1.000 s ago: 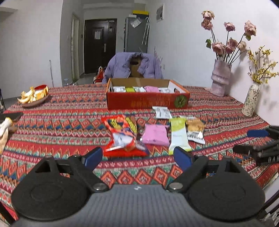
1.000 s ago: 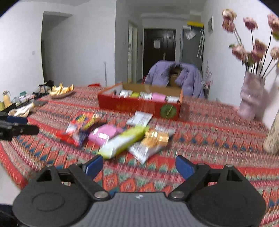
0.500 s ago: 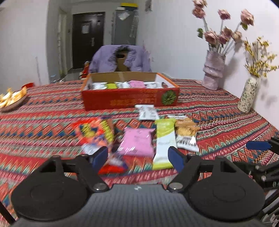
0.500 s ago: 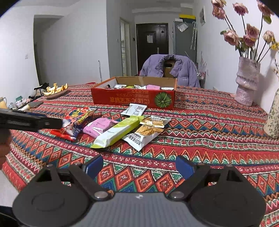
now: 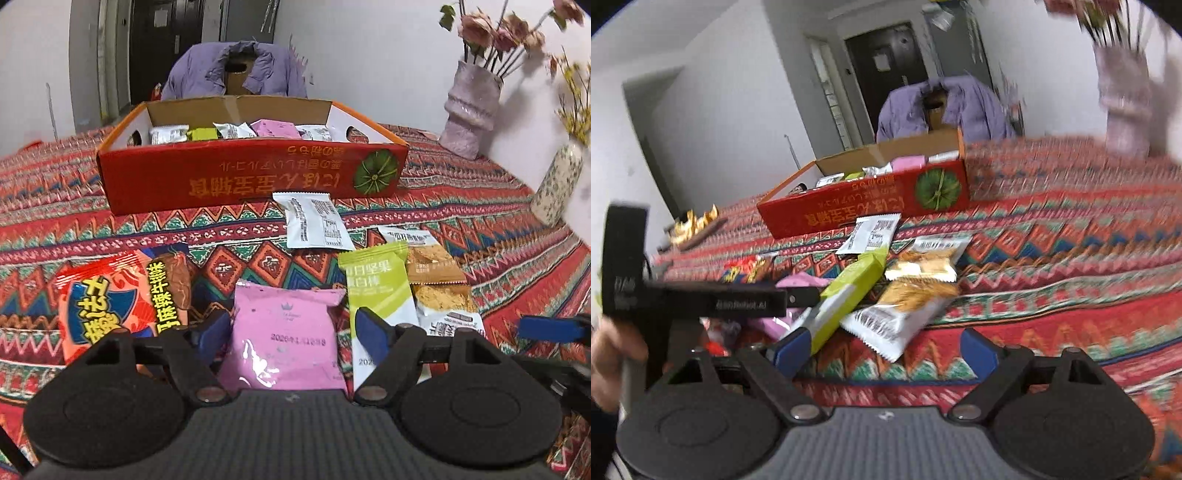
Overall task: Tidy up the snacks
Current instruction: 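Grasp another pink packet with left tool while right tool grasps golden biscuit packet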
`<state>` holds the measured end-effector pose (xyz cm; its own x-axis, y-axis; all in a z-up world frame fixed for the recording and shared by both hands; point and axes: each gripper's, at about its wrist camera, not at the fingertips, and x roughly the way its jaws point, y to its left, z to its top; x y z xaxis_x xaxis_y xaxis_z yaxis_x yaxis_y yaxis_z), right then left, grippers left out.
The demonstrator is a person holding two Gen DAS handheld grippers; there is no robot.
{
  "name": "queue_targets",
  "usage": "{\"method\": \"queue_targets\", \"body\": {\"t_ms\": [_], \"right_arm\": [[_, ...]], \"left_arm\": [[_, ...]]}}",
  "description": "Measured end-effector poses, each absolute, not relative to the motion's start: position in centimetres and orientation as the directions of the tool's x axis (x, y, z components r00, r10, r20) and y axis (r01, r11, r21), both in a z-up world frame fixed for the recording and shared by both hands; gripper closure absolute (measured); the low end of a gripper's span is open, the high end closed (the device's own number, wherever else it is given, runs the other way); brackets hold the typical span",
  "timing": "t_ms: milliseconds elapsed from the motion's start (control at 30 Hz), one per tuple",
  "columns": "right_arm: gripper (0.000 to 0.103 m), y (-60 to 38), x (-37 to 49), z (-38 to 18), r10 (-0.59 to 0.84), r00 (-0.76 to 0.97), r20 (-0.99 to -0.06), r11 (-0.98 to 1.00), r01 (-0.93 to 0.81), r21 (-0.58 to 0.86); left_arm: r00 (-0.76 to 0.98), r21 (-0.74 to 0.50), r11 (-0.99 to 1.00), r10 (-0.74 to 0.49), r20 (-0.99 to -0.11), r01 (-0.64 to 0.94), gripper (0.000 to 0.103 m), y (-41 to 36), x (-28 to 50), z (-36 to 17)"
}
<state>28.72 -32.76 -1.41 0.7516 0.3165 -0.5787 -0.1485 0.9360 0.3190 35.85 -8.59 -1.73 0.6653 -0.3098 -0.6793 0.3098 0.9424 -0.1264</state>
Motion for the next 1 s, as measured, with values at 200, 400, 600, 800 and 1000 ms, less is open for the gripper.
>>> {"method": "queue_targets", "body": {"t_ms": [200, 400, 600, 800, 1000], "right_arm": [[0.032, -31.4, 33.5, -2.8, 0.267, 0.765, -0.586, 0.943, -0.083, 0.322], [0.037, -30.3, 34.7, -3.5, 0.218, 0.770, -0.599, 0.969, -0.096, 0.229], [0.049, -31.5, 33.1, -3.5, 0.189, 0.766, -0.614, 0.980, -0.106, 0.169], [0.056, -30.2, 31.2, -3.4, 0.153, 0.748, -0.646, 0.982, -0.189, 0.015], [0.063, -30.4, 26.9, -2.7, 0.195, 0.743, -0.640, 0.974, -0.224, 0.036]], "left_arm": [[0.651, -0.165, 0.940, -0.327, -0.685, 0.298, 0.031, -7.0, 36.9, -2.0], [0.654, -0.124, 0.935, -0.323, -0.684, 0.332, 0.040, -8.2, 35.6, -2.1], [0.650, -0.128, 0.943, -0.307, -0.695, 0.308, 0.043, -8.5, 35.1, -1.8], [0.677, -0.166, 0.944, -0.321, -0.662, 0.286, 0.043, -7.0, 32.0, 1.1], [0.740, -0.151, 0.962, -0.272, -0.615, 0.228, 0.043, -5.0, 26.8, 3.9]]}}
